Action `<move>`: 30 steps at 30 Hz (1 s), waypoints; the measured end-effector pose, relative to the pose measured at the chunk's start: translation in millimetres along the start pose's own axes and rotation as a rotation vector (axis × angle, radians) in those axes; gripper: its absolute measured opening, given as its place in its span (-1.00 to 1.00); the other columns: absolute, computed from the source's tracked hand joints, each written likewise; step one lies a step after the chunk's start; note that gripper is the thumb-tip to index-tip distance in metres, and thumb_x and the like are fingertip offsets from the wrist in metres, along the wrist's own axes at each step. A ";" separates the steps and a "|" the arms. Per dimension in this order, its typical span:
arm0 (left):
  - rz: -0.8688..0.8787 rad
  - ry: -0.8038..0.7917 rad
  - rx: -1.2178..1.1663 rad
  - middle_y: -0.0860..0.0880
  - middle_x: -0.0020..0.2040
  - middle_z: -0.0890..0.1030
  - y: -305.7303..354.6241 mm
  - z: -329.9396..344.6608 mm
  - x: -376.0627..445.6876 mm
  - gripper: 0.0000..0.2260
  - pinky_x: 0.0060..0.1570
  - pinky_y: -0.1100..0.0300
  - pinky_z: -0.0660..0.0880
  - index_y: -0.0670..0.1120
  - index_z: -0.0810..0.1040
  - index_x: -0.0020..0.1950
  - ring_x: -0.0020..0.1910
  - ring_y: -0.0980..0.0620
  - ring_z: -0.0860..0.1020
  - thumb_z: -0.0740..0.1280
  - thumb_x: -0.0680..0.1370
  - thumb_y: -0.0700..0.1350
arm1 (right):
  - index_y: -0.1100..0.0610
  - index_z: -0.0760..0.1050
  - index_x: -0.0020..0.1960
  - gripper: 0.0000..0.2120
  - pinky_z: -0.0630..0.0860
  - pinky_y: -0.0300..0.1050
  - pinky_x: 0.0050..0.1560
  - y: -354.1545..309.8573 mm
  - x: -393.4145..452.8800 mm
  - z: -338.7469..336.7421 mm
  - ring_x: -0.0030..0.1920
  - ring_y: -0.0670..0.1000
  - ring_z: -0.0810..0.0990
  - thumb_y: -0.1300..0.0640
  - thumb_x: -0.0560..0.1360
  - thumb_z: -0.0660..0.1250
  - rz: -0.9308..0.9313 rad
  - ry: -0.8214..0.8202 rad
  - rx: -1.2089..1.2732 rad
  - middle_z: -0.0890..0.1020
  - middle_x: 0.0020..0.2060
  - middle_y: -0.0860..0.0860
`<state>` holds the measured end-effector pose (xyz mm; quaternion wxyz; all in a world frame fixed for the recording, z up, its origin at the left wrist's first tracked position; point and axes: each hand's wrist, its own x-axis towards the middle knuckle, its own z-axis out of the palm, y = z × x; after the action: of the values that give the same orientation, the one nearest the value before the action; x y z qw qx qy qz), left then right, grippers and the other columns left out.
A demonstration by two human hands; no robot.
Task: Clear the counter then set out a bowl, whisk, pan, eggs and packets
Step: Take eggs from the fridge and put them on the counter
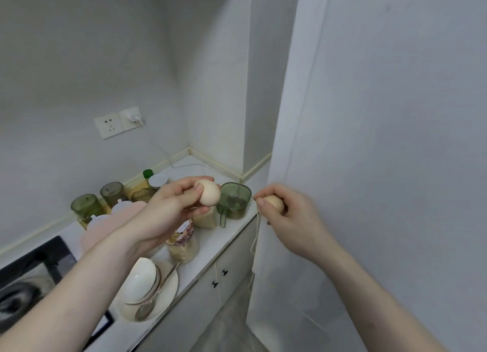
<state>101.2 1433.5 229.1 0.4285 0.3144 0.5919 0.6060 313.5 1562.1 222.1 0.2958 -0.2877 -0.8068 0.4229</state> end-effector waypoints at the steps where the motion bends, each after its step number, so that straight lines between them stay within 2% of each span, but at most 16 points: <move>1: -0.002 0.021 -0.004 -0.13 0.21 0.67 -2.9 3.9 -5.2 -0.76 -0.01 0.28 0.63 -0.17 0.54 0.30 0.14 0.02 0.63 0.20 0.68 -0.19 | -0.05 0.61 -0.04 -0.94 0.63 0.05 -0.02 3.6 0.8 -5.1 -0.13 -0.10 0.62 0.06 0.58 0.36 0.006 0.012 0.007 0.65 -0.16 -0.18; 6: -0.027 0.091 0.025 -0.16 0.22 0.66 -17.6 19.6 -29.9 -0.78 -0.03 0.30 0.62 -0.14 0.57 0.27 0.11 0.05 0.63 0.21 0.68 -0.18 | -0.09 0.60 -0.04 -0.93 0.65 0.08 0.01 17.4 5.0 -22.1 -0.09 -0.12 0.63 0.02 0.59 0.34 0.031 0.021 0.063 0.64 -0.10 -0.24; 9: -0.031 0.114 0.025 -0.23 0.26 0.61 -22.6 23.9 -40.8 -0.76 0.05 0.24 0.61 -0.16 0.57 0.29 0.13 0.00 0.62 0.22 0.67 -0.17 | -0.11 0.59 -0.04 -0.94 0.65 0.05 0.01 20.4 6.3 -24.3 -0.12 -0.13 0.64 0.00 0.58 0.35 0.026 0.003 0.041 0.64 -0.13 -0.24; 14: -0.022 0.147 0.019 -0.22 0.24 0.63 -23.7 26.4 -62.0 -0.77 0.14 0.14 0.60 -0.14 0.58 0.28 0.24 -0.13 0.60 0.23 0.67 -0.17 | -0.11 0.60 -0.07 -0.94 0.66 0.04 -0.01 18.4 8.2 -23.1 -0.12 -0.13 0.64 -0.02 0.56 0.35 0.015 0.001 0.009 0.65 -0.15 -0.23; 19: 0.009 0.210 0.011 -0.25 0.19 0.64 -21.0 12.3 -93.7 -0.77 0.02 0.21 0.64 -0.17 0.58 0.27 0.12 -0.06 0.62 0.22 0.67 -0.21 | -0.10 0.60 -0.06 -0.95 0.65 0.03 0.01 12.0 2.4 -15.6 -0.08 -0.13 0.64 0.00 0.56 0.36 0.027 0.012 0.019 0.66 -0.13 -0.18; 21: 0.020 0.242 0.010 -0.22 0.15 0.65 -21.8 0.8 -113.9 -0.76 -0.04 0.25 0.63 -0.20 0.56 0.29 0.08 -0.02 0.65 0.22 0.67 -0.21 | -0.14 0.60 -0.08 -0.94 0.65 -0.01 -0.03 0.1 -5.6 -1.5 -0.13 -0.11 0.65 -0.01 0.57 0.36 0.022 -0.042 0.036 0.66 -0.16 -0.19; 25: 0.020 0.325 0.023 -0.19 0.17 0.66 -25.5 -33.2 -170.9 -0.78 -0.02 0.27 0.61 -0.16 0.58 0.26 0.07 0.00 0.63 0.23 0.67 -0.20 | -0.15 0.60 -0.06 -0.96 0.65 0.10 0.01 -42.0 -34.3 52.2 -0.09 -0.09 0.66 -0.04 0.55 0.38 -0.066 -0.180 0.082 0.66 -0.10 -0.24; 30: 0.014 0.492 0.022 -0.18 0.20 0.66 -31.2 -96.7 -282.3 -0.77 0.01 0.25 0.61 -0.15 0.57 0.29 0.10 0.00 0.62 0.23 0.68 -0.19 | -0.12 0.59 -0.03 -0.96 0.64 -0.05 -0.01 -114.9 -91.7 147.3 -0.08 -0.13 0.66 0.02 0.56 0.40 -0.159 -0.427 0.137 0.65 -0.06 -0.25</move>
<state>142.7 1136.4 224.1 0.2636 0.1660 0.6827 0.6610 243.2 1366.4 229.8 0.1695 -0.1065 -0.8406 0.5034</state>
